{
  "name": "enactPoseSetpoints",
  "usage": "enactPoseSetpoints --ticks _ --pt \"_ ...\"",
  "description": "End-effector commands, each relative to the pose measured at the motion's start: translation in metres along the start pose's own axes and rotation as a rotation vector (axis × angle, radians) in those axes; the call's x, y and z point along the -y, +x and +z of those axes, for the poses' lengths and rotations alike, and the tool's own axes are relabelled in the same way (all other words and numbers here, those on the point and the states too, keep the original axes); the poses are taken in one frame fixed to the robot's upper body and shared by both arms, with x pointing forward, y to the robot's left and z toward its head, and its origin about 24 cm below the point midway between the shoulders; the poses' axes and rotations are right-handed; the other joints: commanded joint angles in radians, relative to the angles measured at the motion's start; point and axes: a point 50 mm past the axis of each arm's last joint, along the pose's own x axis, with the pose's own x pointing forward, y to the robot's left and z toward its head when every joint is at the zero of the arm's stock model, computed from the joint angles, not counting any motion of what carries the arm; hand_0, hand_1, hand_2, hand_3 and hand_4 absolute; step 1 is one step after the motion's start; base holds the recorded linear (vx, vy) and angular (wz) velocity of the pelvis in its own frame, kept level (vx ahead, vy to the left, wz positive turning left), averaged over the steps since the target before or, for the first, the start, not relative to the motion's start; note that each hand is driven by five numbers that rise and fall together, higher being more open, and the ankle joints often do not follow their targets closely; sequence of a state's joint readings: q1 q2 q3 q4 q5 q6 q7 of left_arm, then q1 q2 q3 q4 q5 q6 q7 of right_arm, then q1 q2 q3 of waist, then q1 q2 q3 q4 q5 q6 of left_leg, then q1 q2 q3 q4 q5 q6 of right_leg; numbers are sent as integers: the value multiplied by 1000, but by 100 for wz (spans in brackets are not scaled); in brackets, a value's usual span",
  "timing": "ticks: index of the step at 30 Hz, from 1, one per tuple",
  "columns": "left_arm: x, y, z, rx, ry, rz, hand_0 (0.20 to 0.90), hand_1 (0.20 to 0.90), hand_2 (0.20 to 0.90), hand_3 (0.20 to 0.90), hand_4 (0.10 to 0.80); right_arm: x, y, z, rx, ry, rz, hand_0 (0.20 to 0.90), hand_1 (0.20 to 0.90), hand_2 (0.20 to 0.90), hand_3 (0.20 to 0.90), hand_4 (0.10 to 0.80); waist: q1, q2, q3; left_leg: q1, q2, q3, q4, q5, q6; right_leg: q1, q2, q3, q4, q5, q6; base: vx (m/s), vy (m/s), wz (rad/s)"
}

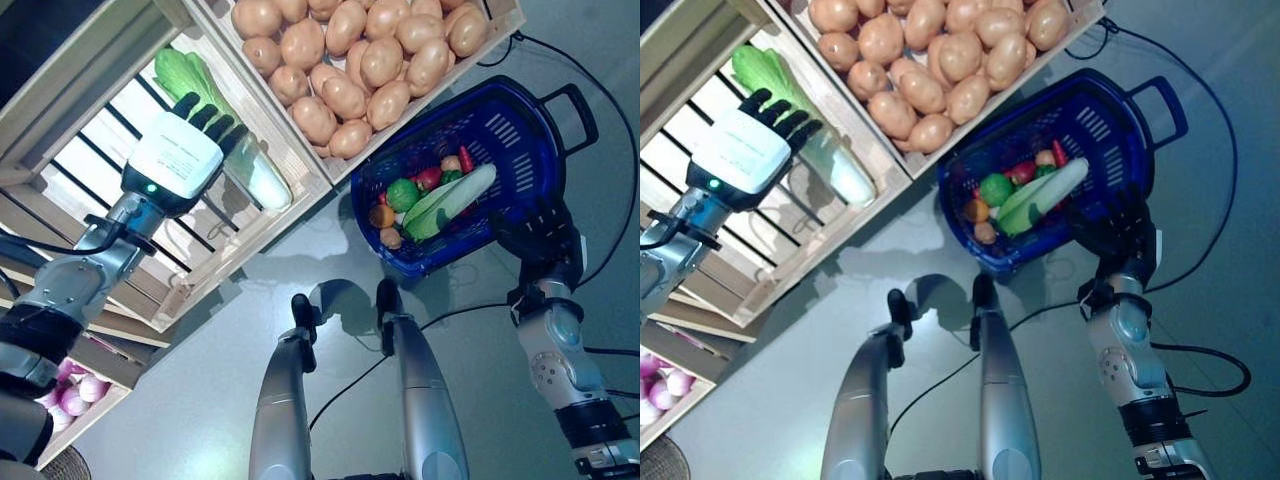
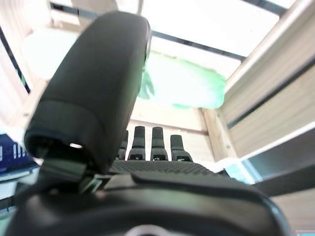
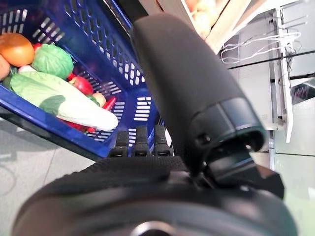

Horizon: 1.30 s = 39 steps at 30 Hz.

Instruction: Put vegetables into the basket

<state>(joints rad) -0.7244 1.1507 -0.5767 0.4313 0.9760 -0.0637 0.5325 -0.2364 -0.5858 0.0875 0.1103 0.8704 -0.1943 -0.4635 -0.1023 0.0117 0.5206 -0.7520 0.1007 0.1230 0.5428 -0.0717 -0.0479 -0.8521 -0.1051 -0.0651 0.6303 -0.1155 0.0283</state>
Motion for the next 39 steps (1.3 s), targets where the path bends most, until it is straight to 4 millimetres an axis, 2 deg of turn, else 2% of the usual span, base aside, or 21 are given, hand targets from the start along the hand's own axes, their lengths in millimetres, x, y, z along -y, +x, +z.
enactPoseSetpoints --ticks 1,11,23,29,39 --pt "-37 15 -43 -185 93 144 900 900 900 900 800 -15 2 53 226 -5 119 900 900 900 900 800 -19 -24 -1 -35 15 17 7 17 -24 53 -11 -20 -3 -9 13 4 30 0" --pt "-31 11 -58 -287 135 112 900 900 900 900 800 -14 1 56 238 12 107 900 900 900 900 800 -19 -24 -1 -62 10 16 41 -11 -14 21 -21 -13 26 -15 16 1 11 0" --pt "-49 9 -75 -402 132 340 900 900 900 900 800 -15 3 59 243 13 99 900 900 900 900 800 -22 -18 -1 -106 9 17 66 -29 -9 -38 -26 3 54 -9 25 8 22 0" --pt "-59 22 -76 -407 134 348 900 900 900 900 800 -20 7 62 254 13 111 900 900 900 900 800 -29 -17 -1 -125 4 19 69 -32 -9 -57 -22 14 50 -2 30 2 19 0" --pt "-60 30 -66 -361 130 364 900 900 900 900 800 -25 7 59 243 27 115 900 900 900 900 800 -31 -22 -1 -120 -1 25 69 -42 -3 -59 -19 19 47 5 38 1 8 -4"
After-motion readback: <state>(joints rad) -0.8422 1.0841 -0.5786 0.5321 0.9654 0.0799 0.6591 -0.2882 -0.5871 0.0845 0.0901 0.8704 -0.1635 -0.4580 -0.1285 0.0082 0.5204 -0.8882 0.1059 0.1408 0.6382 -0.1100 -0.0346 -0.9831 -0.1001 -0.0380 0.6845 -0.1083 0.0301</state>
